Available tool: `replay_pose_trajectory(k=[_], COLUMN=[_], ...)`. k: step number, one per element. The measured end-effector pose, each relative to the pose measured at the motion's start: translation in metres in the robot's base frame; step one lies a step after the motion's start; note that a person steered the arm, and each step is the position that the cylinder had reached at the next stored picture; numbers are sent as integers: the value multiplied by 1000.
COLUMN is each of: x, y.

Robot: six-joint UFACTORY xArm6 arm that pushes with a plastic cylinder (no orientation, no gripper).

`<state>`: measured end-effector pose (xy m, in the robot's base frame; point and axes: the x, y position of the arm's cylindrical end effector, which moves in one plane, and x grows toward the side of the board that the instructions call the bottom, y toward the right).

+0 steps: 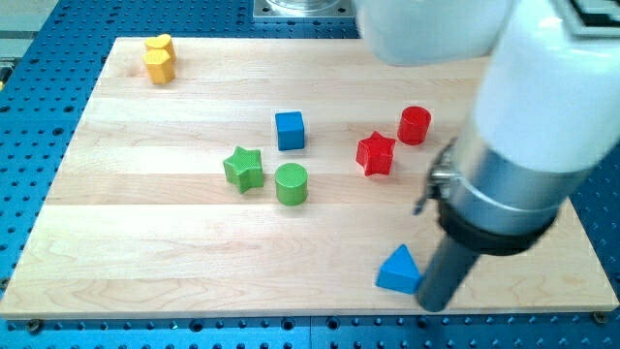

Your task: Place the triangle at the bottom right of the green circle

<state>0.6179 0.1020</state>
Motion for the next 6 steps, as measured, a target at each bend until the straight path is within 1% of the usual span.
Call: replay_pose_trajectory(k=[1, 2, 3, 4, 5, 6], x=[0, 0, 0, -14, -48, -65], y=[-53, -67, -42, -30, -28, -41])
